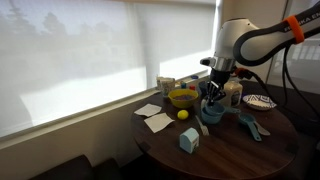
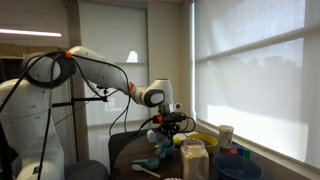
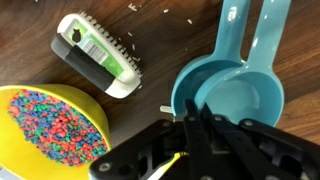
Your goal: Put the medium soup ladle in the large soup ladle and the small soup ladle in the medium soup ladle
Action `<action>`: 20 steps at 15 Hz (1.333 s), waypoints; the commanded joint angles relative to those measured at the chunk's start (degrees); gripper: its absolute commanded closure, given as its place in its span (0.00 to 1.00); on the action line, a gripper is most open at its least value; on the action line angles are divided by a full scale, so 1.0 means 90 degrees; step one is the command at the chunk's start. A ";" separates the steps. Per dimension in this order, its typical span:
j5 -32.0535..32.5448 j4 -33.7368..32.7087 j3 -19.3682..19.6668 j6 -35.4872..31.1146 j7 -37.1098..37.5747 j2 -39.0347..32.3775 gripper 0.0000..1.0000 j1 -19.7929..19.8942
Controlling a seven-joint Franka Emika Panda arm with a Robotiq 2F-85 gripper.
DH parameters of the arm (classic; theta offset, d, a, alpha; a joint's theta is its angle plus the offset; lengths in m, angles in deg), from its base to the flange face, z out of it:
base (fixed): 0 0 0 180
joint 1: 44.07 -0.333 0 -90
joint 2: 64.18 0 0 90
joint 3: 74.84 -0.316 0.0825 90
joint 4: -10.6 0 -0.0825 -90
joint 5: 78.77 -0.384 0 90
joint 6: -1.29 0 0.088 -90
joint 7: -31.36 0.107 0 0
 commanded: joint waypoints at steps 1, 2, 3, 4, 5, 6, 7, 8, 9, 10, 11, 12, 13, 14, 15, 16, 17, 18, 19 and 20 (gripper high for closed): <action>-0.0120 -0.0121 -0.0146 -0.0013 -0.0273 -0.0147 0.99 0.0108; -0.0090 -0.0124 -0.0163 0.0014 -0.0261 -0.0169 0.99 0.0113; -0.0064 -0.0123 -0.0173 -0.0010 -0.0229 -0.0186 0.99 0.0125; -0.0101 -0.0120 -0.0171 -0.0035 -0.0227 -0.0190 0.99 0.0136; -0.0064 -0.0113 -0.0177 -0.0076 -0.0188 -0.0188 0.99 0.0154; -0.0036 -0.0107 -0.0178 -0.0112 -0.0152 -0.0183 0.99 0.0172; -0.0017 -0.0096 -0.0174 -0.0167 -0.0101 -0.0176 0.99 0.0197; 0.0010 -0.0081 -0.0171 -0.0220 -0.0062 -0.0173 0.99 0.0229; 0.0054 -0.0074 -0.0167 -0.0266 0.0000 -0.0173 0.99 0.0266; 0.0080 -0.0070 -0.0163 -0.0303 0.0038 -0.0172 0.99 0.0301; 0.0089 -0.0067 -0.0162 -0.0330 0.0052 -0.0173 0.99 0.0328; 0.0104 -0.0068 -0.0169 -0.0344 0.0075 -0.0182 0.99 0.0349; 0.0111 -0.0066 -0.0177 -0.0359 0.0085 -0.0195 0.99 0.0363; 0.0112 -0.0069 -0.0190 -0.0350 0.0087 -0.0210 0.99 0.0364; 0.0104 -0.0070 -0.0201 -0.0349 0.0074 -0.0220 0.99 0.0358; 0.0124 -0.0067 -0.0222 -0.0351 0.0074 -0.0230 0.99 0.0344; 0.0123 -0.0066 -0.0245 -0.0340 0.0053 -0.0241 0.99 0.0330; 0.0110 -0.0068 -0.0280 -0.0312 0.0012 -0.0244 0.99 0.0304; 0.0088 -0.0075 -0.0317 -0.0272 -0.0008 -0.0251 0.99 0.0286; 0.0049 -0.0083 -0.0346 -0.0241 -0.0045 -0.0255 0.99 0.0271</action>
